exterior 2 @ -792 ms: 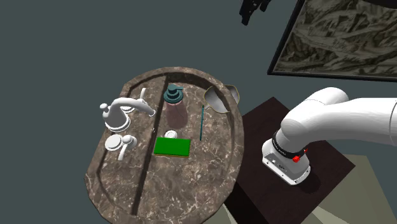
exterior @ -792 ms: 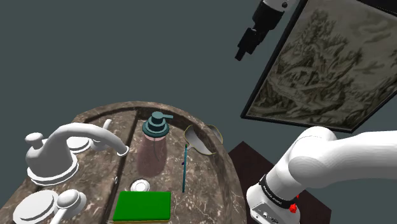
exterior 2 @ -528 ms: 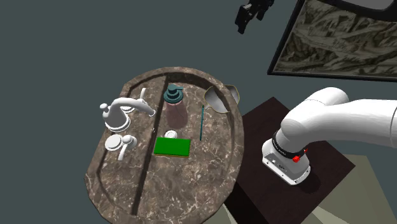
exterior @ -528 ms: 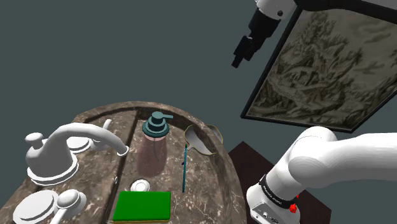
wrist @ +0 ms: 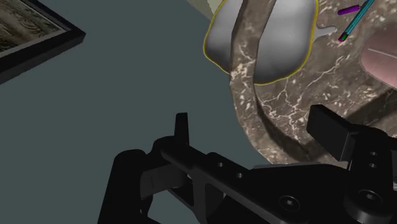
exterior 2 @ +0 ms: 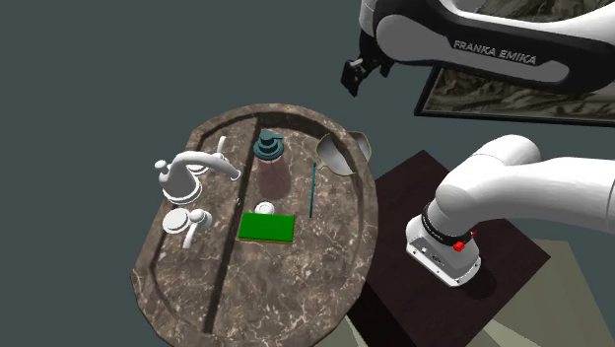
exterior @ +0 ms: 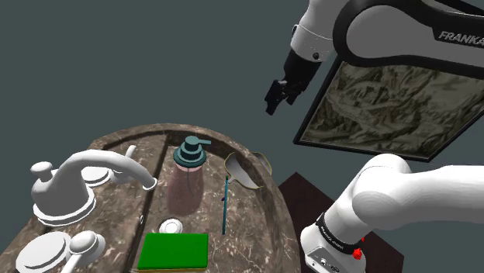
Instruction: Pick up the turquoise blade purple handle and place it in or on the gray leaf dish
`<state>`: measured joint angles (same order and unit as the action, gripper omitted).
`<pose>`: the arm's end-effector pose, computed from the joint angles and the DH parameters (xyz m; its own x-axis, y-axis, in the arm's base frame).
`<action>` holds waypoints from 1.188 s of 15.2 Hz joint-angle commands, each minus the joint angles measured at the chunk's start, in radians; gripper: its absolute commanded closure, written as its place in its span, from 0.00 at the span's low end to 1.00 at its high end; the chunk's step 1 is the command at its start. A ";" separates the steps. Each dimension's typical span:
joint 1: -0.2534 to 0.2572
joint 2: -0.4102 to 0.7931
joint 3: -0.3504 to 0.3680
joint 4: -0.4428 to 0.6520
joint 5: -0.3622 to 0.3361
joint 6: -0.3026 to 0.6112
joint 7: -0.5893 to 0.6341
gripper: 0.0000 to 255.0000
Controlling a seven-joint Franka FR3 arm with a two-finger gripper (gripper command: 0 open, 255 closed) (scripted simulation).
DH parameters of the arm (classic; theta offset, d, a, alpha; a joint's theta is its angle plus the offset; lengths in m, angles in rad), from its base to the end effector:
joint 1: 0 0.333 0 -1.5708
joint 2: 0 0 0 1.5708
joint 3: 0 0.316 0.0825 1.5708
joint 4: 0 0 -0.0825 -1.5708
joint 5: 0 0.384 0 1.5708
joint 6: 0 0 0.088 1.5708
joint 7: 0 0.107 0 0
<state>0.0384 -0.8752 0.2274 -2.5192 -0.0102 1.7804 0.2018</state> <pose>0.2917 0.0930 0.5519 0.9878 0.0084 0.1552 -0.0160 -0.9878 0.1551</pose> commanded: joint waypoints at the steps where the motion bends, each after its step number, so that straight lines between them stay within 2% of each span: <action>1: 0.007 -0.002 0.045 -0.045 0.028 0.028 0.066 0.00; 6: 0.028 0.030 0.168 -0.117 0.106 0.095 0.229 0.00; 11: 0.039 0.113 0.302 -0.153 0.182 0.180 0.397 0.00; 15: 0.029 0.217 0.420 -0.155 0.229 0.262 0.537 0.00; 18: 0.002 0.316 0.516 -0.140 0.245 0.330 0.647 0.00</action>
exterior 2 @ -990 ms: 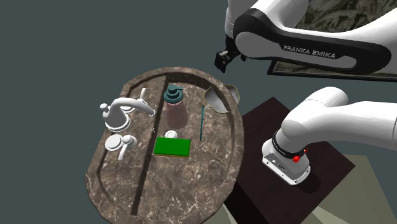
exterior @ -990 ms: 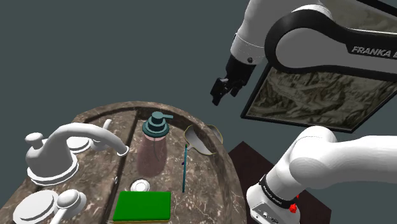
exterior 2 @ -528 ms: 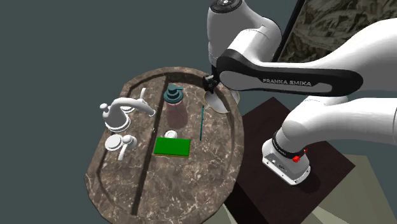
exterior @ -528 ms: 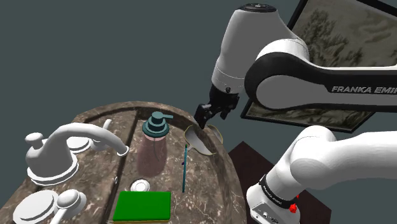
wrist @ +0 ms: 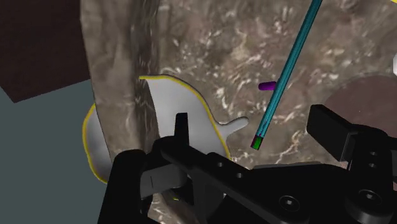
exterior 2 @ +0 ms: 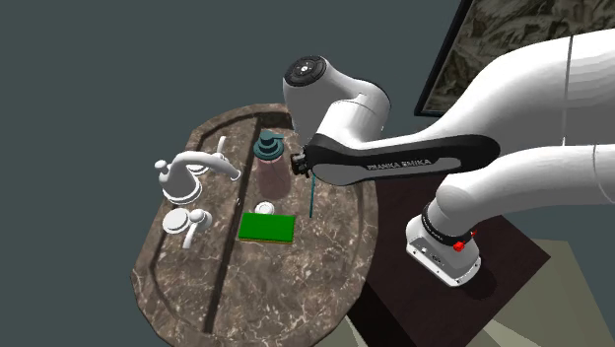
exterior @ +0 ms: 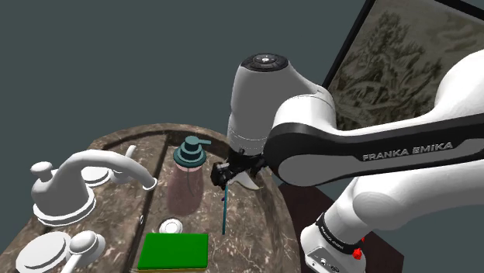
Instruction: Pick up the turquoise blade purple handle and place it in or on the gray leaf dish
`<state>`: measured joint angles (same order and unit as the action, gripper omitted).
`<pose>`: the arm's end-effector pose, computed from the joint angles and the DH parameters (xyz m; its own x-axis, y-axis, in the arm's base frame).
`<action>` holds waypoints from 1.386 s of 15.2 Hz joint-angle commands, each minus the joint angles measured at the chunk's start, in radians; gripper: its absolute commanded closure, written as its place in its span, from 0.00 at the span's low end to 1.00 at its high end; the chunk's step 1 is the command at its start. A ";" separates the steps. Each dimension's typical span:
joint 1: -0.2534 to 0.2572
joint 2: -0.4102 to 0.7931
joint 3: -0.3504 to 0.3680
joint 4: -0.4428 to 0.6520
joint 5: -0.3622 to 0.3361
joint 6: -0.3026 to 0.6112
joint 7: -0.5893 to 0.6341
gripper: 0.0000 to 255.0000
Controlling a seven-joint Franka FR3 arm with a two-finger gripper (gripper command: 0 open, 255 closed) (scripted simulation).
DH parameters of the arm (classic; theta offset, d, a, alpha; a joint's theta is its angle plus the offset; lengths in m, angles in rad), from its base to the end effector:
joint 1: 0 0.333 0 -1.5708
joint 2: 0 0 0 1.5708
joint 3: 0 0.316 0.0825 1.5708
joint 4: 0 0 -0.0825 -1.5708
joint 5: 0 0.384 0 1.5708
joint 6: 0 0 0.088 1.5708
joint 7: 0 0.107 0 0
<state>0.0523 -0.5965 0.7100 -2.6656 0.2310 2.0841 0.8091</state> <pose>0.2693 0.2498 0.3738 0.9594 -0.2686 0.0861 -0.2799 -0.9440 0.1749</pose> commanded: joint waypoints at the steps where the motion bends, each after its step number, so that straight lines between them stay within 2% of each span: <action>1: -0.025 0.075 0.067 0.014 0.004 0.050 0.079 0.00; 3: -0.060 0.156 0.139 0.034 -0.007 0.098 0.162 0.00; 10: -0.113 0.227 0.202 -0.017 -0.029 0.218 0.186 0.00; 19: -0.118 0.235 0.207 -0.021 -0.033 0.228 0.190 0.00; 20: -0.118 0.235 0.207 -0.021 -0.033 0.229 0.190 1.00; 21: -0.118 0.235 0.207 -0.022 -0.033 0.229 0.190 1.00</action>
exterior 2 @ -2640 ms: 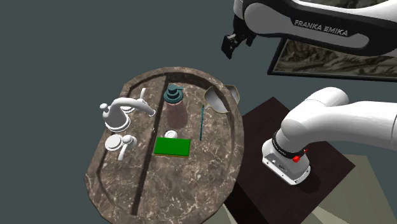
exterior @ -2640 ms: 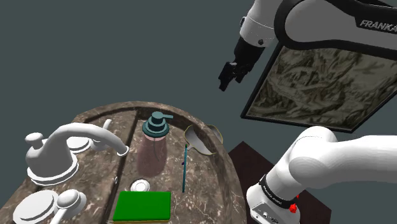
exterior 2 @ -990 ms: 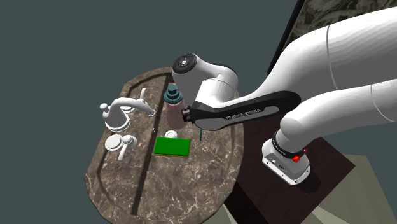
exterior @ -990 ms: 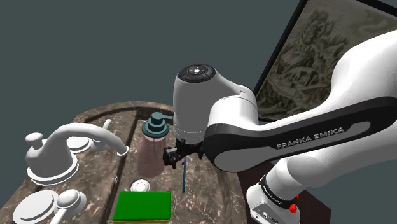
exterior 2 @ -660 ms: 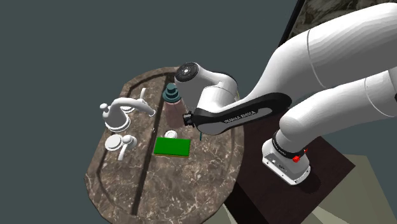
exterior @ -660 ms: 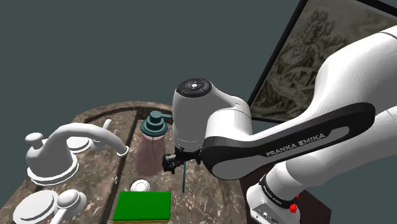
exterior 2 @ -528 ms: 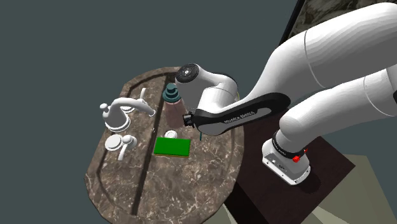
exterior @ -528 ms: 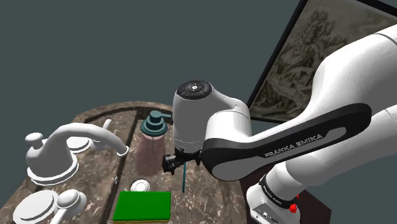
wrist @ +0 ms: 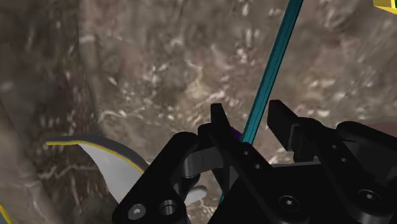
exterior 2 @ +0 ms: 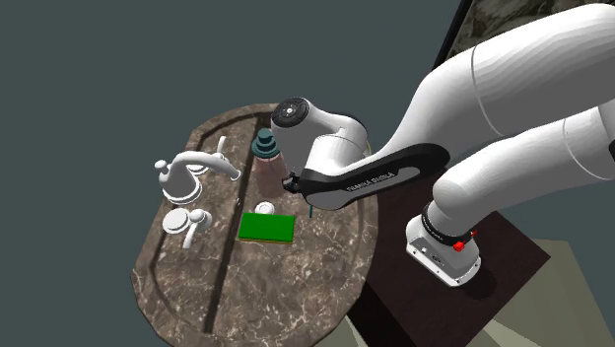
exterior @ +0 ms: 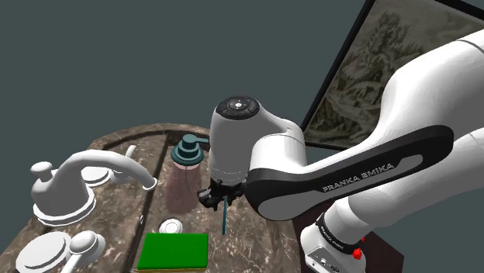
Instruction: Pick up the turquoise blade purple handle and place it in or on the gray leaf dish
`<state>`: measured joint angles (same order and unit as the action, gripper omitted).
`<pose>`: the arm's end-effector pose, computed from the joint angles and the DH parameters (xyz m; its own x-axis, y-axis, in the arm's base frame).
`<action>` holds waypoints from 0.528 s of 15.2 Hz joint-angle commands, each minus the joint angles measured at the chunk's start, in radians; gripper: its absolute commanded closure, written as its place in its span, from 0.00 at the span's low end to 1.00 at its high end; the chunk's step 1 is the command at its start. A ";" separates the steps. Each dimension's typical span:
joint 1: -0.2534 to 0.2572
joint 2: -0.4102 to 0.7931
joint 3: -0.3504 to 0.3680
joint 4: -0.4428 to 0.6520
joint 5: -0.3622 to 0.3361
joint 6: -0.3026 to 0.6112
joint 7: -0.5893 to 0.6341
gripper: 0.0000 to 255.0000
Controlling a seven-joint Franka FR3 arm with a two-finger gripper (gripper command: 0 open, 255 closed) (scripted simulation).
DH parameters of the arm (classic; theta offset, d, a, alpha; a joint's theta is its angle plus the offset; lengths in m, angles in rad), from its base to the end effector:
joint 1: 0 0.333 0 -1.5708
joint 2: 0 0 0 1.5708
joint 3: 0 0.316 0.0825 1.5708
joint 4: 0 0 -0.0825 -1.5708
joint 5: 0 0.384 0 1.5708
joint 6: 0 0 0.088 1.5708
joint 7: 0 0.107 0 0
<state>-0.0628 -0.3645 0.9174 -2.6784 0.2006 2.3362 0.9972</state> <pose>0.2721 0.2833 0.3005 0.9420 -0.3240 0.0879 -0.3341 -0.9304 0.1506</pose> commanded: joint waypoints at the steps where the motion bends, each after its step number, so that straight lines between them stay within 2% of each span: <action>1: -0.004 0.002 -0.002 -0.009 -0.003 -0.024 -0.001 1.00; 8: -0.003 0.003 0.000 -0.009 -0.002 -0.024 0.001 1.00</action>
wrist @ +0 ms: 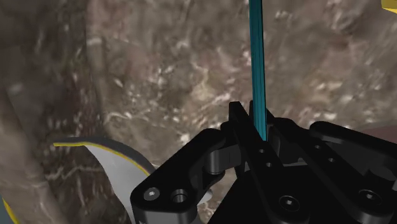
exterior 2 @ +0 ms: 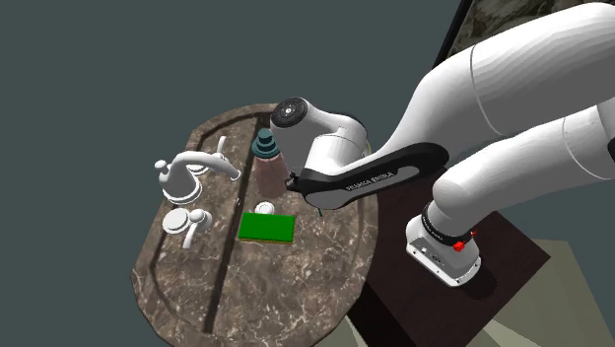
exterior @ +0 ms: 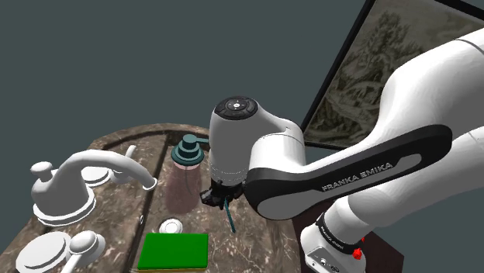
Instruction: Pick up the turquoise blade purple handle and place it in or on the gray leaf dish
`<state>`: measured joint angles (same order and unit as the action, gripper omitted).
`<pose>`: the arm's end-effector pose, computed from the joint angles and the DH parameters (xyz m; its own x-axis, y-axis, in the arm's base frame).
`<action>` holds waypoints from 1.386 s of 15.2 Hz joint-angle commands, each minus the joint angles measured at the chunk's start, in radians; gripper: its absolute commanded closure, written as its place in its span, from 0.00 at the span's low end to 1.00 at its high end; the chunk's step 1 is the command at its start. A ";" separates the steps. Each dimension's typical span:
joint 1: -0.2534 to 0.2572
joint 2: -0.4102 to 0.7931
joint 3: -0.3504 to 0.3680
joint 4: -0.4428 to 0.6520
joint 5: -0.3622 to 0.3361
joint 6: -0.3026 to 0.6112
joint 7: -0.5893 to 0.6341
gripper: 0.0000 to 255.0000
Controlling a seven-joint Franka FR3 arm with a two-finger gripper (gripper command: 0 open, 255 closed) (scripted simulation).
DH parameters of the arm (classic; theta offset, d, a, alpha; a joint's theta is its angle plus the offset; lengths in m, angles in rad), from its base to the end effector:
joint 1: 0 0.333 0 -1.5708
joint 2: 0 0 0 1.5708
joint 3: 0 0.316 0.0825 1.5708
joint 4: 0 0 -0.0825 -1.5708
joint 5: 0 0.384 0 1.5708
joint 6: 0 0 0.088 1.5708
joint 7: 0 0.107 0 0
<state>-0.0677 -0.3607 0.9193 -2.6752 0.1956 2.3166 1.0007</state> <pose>0.2718 0.2819 0.2990 0.9416 -0.3276 0.0783 -0.3364 -0.9267 0.1676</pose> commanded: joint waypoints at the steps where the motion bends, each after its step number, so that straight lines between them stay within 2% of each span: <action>1: 0.011 -0.016 -0.013 -0.007 0.011 -0.022 -0.011 1.00; 10: 0.066 -0.131 -0.097 0.044 0.049 -0.180 -0.068 1.00; 21: 0.094 -0.224 -0.176 0.130 0.049 -0.355 -0.107 1.00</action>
<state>0.0253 -0.5794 0.7481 -2.5588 0.2461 1.9804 0.8944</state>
